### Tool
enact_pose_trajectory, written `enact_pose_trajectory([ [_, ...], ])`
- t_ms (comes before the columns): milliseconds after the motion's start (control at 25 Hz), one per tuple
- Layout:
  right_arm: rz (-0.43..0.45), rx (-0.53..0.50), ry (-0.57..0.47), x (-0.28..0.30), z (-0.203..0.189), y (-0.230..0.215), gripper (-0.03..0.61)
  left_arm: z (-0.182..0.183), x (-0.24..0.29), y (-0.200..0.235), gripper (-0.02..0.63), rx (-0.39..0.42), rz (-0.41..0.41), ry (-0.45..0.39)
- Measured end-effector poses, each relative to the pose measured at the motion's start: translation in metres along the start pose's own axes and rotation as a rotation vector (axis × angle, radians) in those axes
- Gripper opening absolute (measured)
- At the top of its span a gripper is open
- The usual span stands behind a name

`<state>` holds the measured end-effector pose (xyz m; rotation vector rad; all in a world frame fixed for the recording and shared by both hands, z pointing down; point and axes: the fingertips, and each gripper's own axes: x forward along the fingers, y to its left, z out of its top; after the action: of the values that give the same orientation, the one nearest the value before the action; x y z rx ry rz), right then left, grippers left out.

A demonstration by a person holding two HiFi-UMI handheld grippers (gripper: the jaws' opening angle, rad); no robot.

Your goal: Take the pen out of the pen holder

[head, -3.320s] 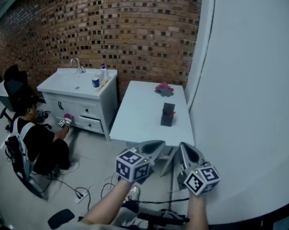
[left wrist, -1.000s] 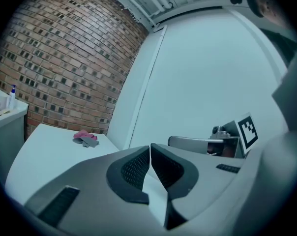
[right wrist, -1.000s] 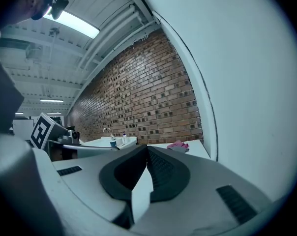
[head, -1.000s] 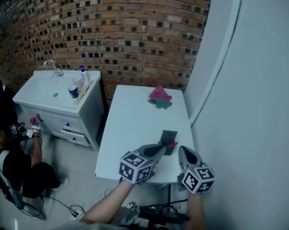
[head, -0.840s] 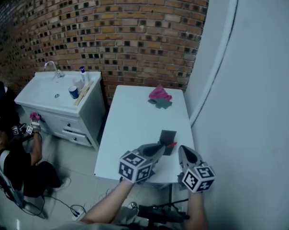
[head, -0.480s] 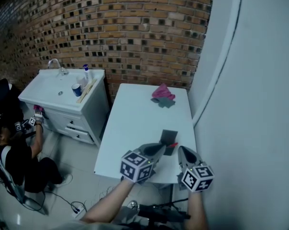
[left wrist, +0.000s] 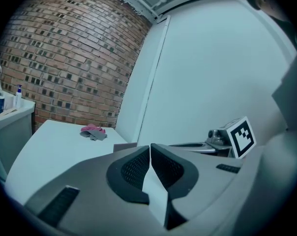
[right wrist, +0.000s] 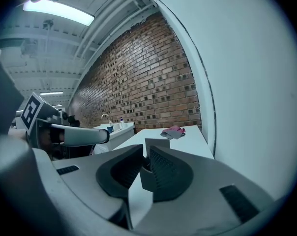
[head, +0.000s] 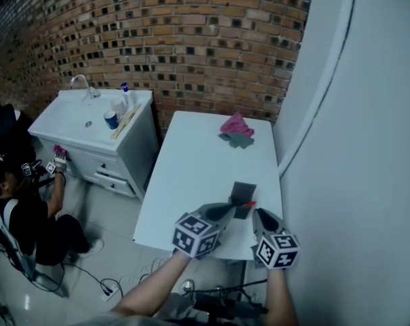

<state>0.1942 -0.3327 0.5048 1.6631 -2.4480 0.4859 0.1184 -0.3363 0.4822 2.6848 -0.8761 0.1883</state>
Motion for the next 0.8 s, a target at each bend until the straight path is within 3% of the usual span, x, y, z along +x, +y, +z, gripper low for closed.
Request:
enact_pose_trajectory([
  [320, -0.059, 0.025, 0.077, 0.040, -0.023, -0.032, 0.126, -0.013, 0.012, 0.019, 0.011, -0.037, 0.027, 0.035],
  [800, -0.042, 0.024, 0.130, 0.074, -0.041, -0.041, 0.127, -0.035, 0.033, 0.048, 0.012, -0.085, 0.053, 0.067],
])
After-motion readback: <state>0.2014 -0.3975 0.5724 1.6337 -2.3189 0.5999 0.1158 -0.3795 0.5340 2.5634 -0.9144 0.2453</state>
